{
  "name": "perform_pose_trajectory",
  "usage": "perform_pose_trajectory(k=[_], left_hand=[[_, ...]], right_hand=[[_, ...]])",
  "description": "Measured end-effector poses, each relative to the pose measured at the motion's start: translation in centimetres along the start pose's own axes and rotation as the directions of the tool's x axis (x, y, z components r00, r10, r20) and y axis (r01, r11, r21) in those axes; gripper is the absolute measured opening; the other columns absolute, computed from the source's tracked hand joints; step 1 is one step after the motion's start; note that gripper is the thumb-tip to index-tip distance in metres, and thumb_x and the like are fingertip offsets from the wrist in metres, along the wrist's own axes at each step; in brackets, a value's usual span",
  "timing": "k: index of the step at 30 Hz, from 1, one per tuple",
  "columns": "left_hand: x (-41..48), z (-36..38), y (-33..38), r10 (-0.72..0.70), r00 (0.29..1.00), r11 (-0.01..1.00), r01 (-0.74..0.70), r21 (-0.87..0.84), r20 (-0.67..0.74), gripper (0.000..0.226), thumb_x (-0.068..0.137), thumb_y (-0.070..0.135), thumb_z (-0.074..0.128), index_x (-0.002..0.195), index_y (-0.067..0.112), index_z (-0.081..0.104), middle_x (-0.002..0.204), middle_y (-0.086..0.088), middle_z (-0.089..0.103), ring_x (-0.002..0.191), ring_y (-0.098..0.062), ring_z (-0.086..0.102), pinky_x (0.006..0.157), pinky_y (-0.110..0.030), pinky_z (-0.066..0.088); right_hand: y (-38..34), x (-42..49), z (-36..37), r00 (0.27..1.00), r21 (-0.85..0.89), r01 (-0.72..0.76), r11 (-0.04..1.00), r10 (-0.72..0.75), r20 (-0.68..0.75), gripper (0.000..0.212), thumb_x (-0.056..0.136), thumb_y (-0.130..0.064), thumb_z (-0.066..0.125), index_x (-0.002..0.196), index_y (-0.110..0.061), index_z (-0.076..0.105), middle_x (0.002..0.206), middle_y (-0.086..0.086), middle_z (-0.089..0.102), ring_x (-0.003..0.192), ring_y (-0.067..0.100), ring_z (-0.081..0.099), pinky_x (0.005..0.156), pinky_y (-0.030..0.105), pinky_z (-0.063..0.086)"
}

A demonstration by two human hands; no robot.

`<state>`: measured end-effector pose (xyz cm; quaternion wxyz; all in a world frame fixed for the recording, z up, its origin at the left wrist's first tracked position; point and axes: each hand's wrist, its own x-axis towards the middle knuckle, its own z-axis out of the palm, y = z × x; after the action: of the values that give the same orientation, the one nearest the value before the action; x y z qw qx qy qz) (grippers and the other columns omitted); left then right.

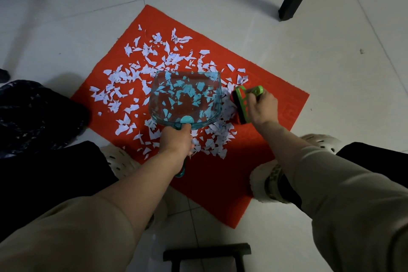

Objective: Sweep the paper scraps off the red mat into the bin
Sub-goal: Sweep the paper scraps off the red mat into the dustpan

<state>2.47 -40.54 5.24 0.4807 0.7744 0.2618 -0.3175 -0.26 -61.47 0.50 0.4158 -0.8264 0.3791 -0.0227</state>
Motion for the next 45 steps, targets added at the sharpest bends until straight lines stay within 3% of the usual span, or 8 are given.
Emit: perform_pose_trajectory(k=[7,15,18,22,30,33,38,45], left_hand=[[-0.1,-0.3,-0.1,0.015,1.0,1.0,-0.015,0.003,-0.001,0.026,0.098,0.027,0.052,0.109,0.005,0.062,0.068,-0.002,0.055,0.053,-0.015,0.051,0.049,-0.026,0.043],[0.0,-0.7,-0.2,0.004,1.0,1.0,-0.005,-0.021,-0.01,0.023,0.097,0.027,0.053,0.107,0.007,0.062,0.072,-0.002,0.057,0.054,-0.014,0.053,0.046,-0.025,0.043],[0.0,-0.7,-0.3,0.004,1.0,1.0,-0.004,-0.027,-0.008,0.024,0.097,0.028,0.054,0.108,0.008,0.061,0.073,-0.002,0.056,0.054,-0.015,0.052,0.046,-0.024,0.041],[-0.1,-0.8,-0.2,0.006,1.0,1.0,-0.006,-0.018,-0.013,0.025,0.097,0.028,0.054,0.11,0.008,0.061,0.077,-0.003,0.058,0.055,-0.015,0.054,0.046,-0.025,0.043],[-0.5,-1.6,-0.3,0.014,0.999,1.0,-0.014,-0.023,-0.031,0.025,0.097,0.027,0.054,0.109,0.007,0.061,0.075,-0.003,0.058,0.055,-0.015,0.054,0.045,-0.025,0.042],[-0.7,-1.8,-0.2,0.012,0.999,0.999,-0.013,-0.029,-0.033,0.024,0.097,0.027,0.054,0.108,0.007,0.061,0.074,-0.003,0.057,0.054,-0.015,0.053,0.045,-0.025,0.043],[-0.9,-1.9,-0.1,0.025,1.0,0.999,-0.025,-0.041,-0.016,0.023,0.097,0.028,0.054,0.106,0.008,0.06,0.075,-0.004,0.055,0.055,-0.015,0.052,0.048,-0.024,0.045],[-1.3,-2.6,0.0,0.019,1.0,0.999,-0.019,-0.033,-0.016,0.017,0.098,0.027,0.053,0.099,0.011,0.058,0.075,-0.003,0.057,0.055,-0.015,0.053,0.046,-0.025,0.043]], right_hand=[[0.7,0.0,-1.0,0.994,-0.091,-0.044,0.995,0.034,-0.108,0.022,0.095,-0.015,0.047,0.108,-0.006,0.062,0.096,0.015,0.066,0.088,0.032,0.059,0.072,0.037,0.048],[-0.6,-1.9,0.9,0.995,-0.07,-0.002,0.998,0.009,0.095,0.02,0.097,-0.016,0.049,0.111,-0.007,0.06,0.092,0.012,0.065,0.082,0.029,0.065,0.073,0.045,0.058],[-0.5,-2.0,0.3,1.0,-0.014,-0.007,1.0,0.007,0.009,0.018,0.096,-0.015,0.047,0.105,-0.008,0.06,0.086,0.011,0.065,0.078,0.03,0.065,0.07,0.048,0.058],[0.2,-2.1,-0.8,0.998,-0.165,-0.018,0.986,0.006,-0.07,0.02,0.097,-0.019,0.047,0.107,-0.007,0.059,0.084,0.009,0.061,0.076,0.03,0.06,0.064,0.037,0.047],[-0.7,-3.4,0.5,0.993,-0.088,-0.027,0.996,0.037,0.109,0.021,0.097,-0.018,0.049,0.112,-0.011,0.062,0.098,0.013,0.067,0.084,0.028,0.065,0.073,0.043,0.058],[-1.3,-3.6,0.2,0.999,-0.048,-0.037,0.998,0.039,0.038,0.02,0.098,-0.016,0.046,0.108,-0.008,0.061,0.087,0.008,0.063,0.073,0.022,0.061,0.064,0.034,0.054],[-0.4,-3.9,-0.5,0.997,-0.207,-0.071,0.976,0.067,-0.026,0.022,0.098,-0.023,0.046,0.11,-0.011,0.06,0.093,0.013,0.068,0.081,0.032,0.064,0.072,0.044,0.055],[-0.8,-4.9,0.4,0.988,-0.121,-0.068,0.99,0.084,0.127,0.022,0.095,-0.018,0.051,0.111,-0.012,0.064,0.099,0.015,0.068,0.087,0.033,0.065,0.075,0.045,0.057]])
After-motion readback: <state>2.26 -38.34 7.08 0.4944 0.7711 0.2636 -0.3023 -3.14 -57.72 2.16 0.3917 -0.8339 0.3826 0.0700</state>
